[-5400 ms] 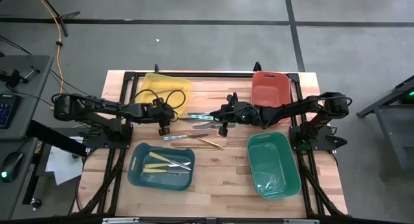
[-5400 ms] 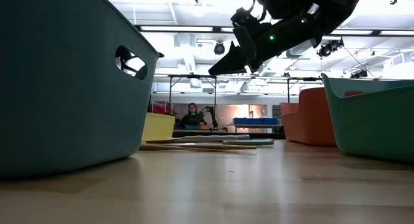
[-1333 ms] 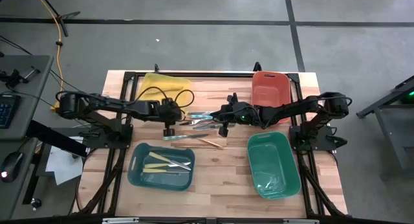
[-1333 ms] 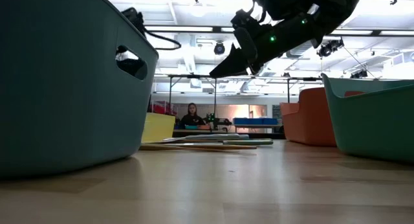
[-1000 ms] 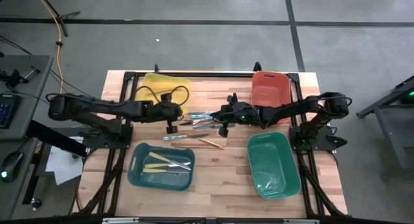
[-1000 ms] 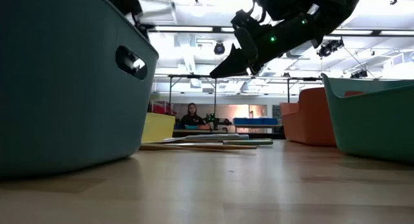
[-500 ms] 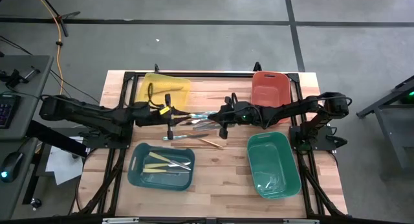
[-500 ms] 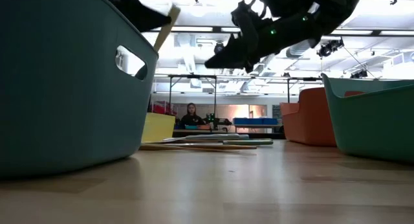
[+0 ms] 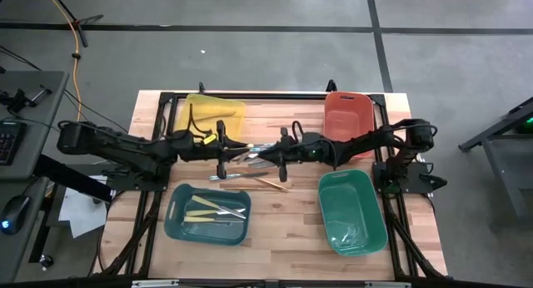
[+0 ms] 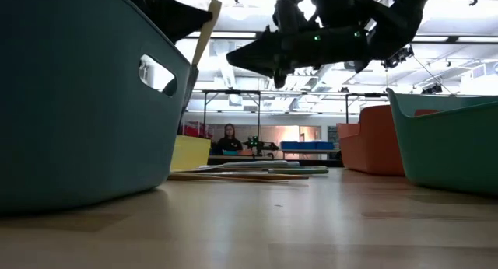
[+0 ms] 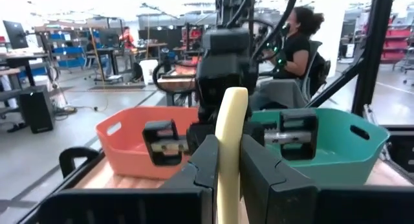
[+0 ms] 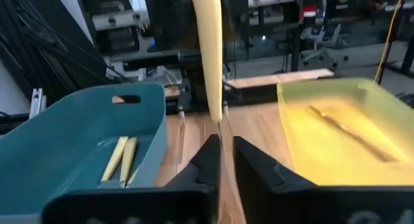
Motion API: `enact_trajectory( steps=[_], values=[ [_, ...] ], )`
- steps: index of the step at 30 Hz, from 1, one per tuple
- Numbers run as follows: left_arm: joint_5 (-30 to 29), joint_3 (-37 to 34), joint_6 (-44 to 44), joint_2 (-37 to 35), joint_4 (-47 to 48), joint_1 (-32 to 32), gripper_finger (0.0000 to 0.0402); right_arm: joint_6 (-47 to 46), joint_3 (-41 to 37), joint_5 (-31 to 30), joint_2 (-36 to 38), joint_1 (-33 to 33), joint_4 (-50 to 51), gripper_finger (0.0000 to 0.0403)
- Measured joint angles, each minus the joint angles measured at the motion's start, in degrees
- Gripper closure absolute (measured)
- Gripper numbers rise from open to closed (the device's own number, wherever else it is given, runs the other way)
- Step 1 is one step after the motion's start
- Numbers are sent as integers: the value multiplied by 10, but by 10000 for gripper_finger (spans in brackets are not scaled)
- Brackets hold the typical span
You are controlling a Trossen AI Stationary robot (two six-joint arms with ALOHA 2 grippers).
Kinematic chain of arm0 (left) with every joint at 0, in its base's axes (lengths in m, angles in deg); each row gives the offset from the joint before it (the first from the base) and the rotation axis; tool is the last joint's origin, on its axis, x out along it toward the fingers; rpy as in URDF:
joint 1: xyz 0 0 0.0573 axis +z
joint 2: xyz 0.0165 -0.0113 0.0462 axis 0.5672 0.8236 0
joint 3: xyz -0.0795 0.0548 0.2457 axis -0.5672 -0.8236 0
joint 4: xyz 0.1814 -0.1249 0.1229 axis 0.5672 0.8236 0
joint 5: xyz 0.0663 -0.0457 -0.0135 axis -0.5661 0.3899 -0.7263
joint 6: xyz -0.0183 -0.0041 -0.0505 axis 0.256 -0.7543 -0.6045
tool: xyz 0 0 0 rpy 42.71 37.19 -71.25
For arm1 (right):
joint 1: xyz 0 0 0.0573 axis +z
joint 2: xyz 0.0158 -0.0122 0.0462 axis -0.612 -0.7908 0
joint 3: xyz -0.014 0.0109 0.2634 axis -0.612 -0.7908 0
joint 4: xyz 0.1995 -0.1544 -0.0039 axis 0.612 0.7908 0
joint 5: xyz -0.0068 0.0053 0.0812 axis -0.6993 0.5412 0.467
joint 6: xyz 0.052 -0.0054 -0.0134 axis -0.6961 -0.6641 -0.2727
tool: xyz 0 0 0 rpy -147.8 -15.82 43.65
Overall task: Sort silverware by color (type)
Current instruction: Put the yellow knife into the blue bin
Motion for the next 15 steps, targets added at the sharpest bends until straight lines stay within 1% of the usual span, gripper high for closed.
enact_trajectory(
  steps=[5, 9, 12, 15],
  values=[
    [-8, 0, -6, 23, -52, 0, 376, 38, 0, -4, 0, 16, -36, 301],
    [-8, 0, -18, 49, -101, 0, 376, 67, 0, -49, 0, 29, -49, 246],
    [-8, 0, -26, 76, -140, 0, 376, 68, 0, -66, 0, 33, -53, 217],
    [-8, 0, -34, 104, -186, 0, 376, 68, 0, -77, 0, 33, -53, 202]
  ],
)
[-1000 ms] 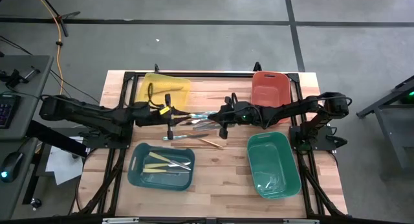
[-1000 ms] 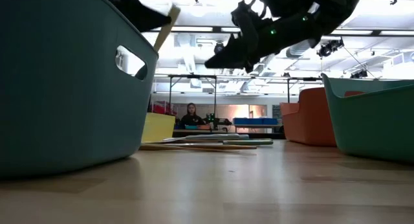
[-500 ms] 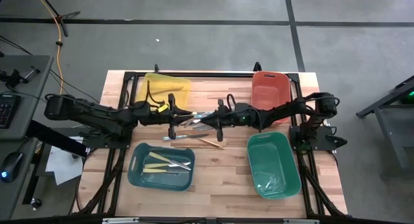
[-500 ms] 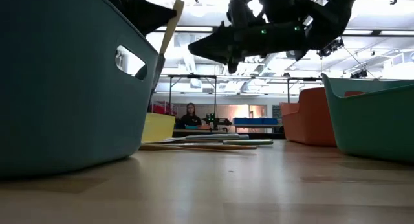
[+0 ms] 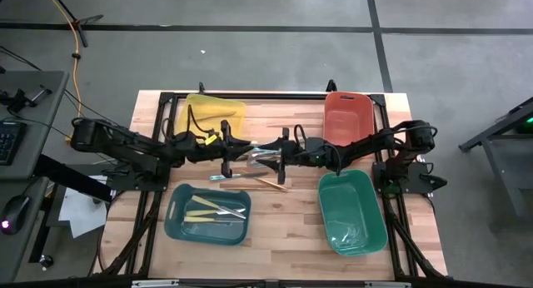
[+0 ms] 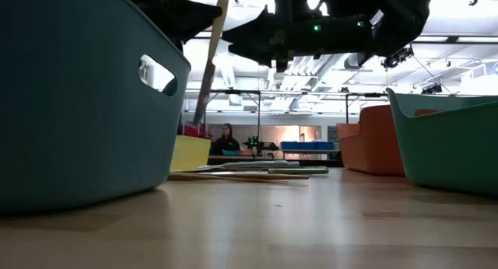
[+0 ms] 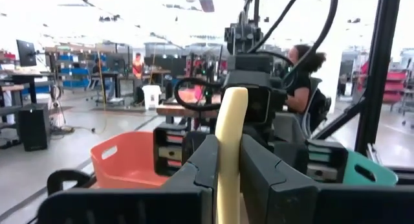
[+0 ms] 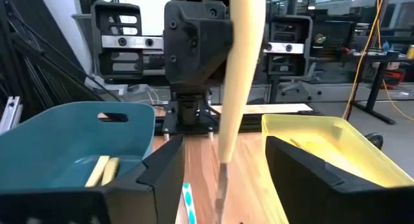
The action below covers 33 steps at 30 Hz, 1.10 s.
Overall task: Sort silverware by color (type)
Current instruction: Put the yellow knife into the blue bin
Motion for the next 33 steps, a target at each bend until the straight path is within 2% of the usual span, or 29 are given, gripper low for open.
enact_trajectory(
  steps=[5, 17, 22, 27, 30, 33],
  values=[
    [0, 0, -1, 25, -34, 0, 376, 0, 0, 0, 0, 0, 6, 198],
    [12, 0, 0, 22, -27, 0, 376, 3, 0, 0, 0, -1, 15, 198],
    [40, -16, 8, -45, -11, 0, 376, 21, 0, -27, 19, -2, 58, 198],
    [38, -26, 26, -136, 85, -2, 376, 40, 0, -88, 77, -2, 185, 198],
    [33, -26, 25, -173, 131, -3, 376, 40, -4, -92, 108, -2, 221, 198],
    [19, -26, 26, -193, 158, -10, 376, 45, -24, -92, 129, 0, 212, 198]
  ],
)
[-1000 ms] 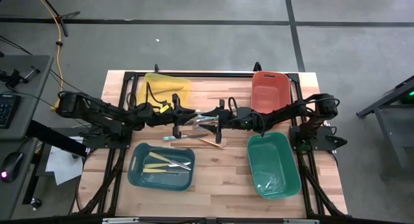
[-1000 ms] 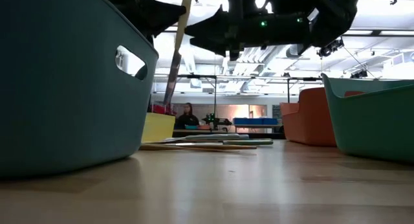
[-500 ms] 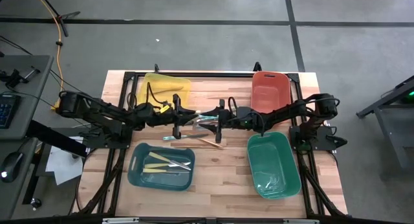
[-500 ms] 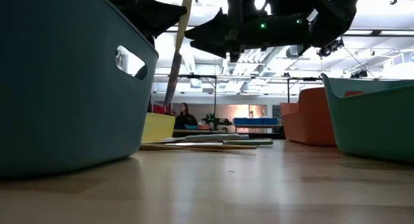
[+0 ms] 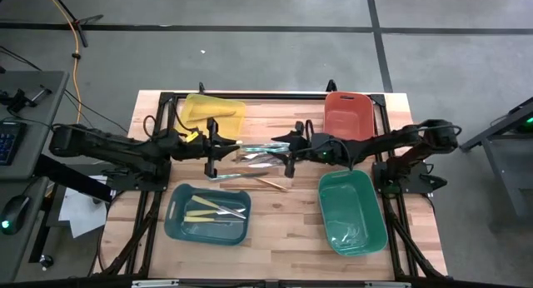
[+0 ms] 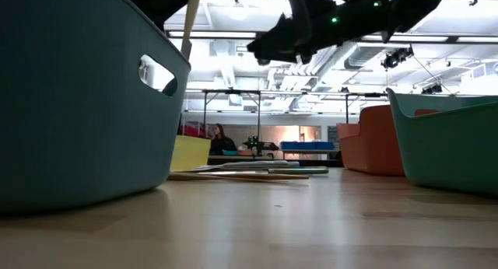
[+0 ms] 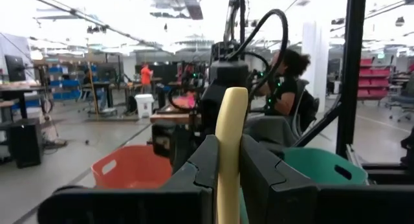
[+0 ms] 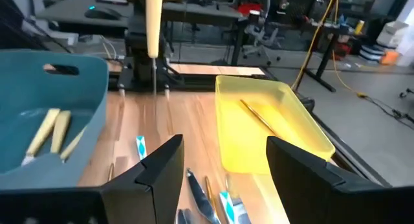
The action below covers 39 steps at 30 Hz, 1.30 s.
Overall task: Sort silverware by color (type)
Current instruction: Put the yellow knife into the blue bin
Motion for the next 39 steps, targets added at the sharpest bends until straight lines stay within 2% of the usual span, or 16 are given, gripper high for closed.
enact_trajectory(
  steps=[6, 9, 12, 17, 18, 21, 24, 27, 29, 35, 39],
  values=[
    [-11, 16, 0, -10, 44, -23, 376, 3, -49, 0, 34, 0, -52, 199],
    [-22, 36, 6, -10, 86, -37, 376, 2, -67, -1, 49, 0, -74, 213],
    [-34, 63, 24, -10, 123, -48, 376, -8, -78, -1, 60, 0, -80, 255],
    [-44, 101, 26, -10, 182, -62, 376, -25, -87, 0, 67, -8, -75, 376],
    [-44, 110, 28, -10, 193, -65, 376, -26, -87, -1, 67, -9, -75, 389],
    [-44, 146, 18, -10, 263, -81, 376, -32, -87, -1, 67, -14, -75, 386],
    [-51, 203, -10, -10, 389, -115, 379, -31, -87, -1, 67, -19, -73, 398],
    [-89, 264, -48, -2, 532, -174, 384, -31, -87, -1, 67, -24, -70, 398],
    [-127, 294, -78, 8, 594, -224, 384, -31, -87, -1, 67, -26, -71, 399],
    [-231, 321, -167, 59, 647, -367, 385, -36, -87, 0, 67, -27, -76, 399],
    [-296, 321, -212, 110, 688, -415, 385, -45, -87, 1, 67, -27, -76, 402]
  ],
)
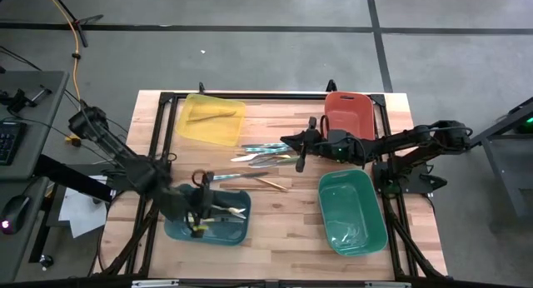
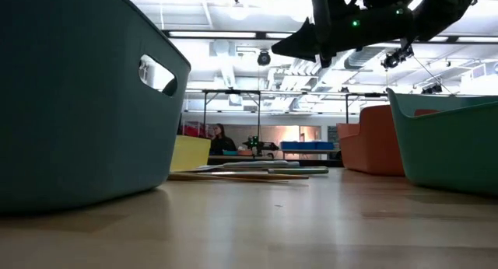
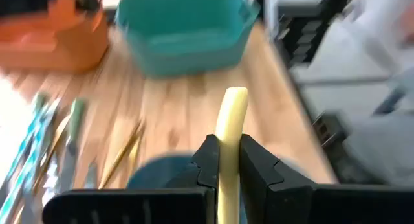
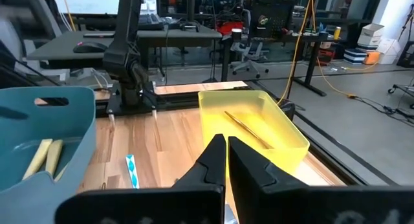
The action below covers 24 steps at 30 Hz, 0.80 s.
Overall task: Sort silverware by color (type)
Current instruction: Put the yellow knife into the blue bin
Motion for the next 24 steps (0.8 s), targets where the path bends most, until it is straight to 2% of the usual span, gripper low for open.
enact_trajectory(
  steps=[4, 11, 18, 24],
  values=[
    [-12, -1, -37, 45, 46, -1, 385, -1, 0, 0, 0, 0, -5, 402],
    [110, -1, -49, 81, 102, 28, 385, 3, 0, 1, 0, -3, -8, 402],
    [136, -1, -47, 105, 160, 56, 385, -6, 0, 1, -1, -13, -1, 403],
    [166, -1, -12, 132, 159, 72, 385, -6, 0, 1, -2, -12, 2, 403]
  ],
)
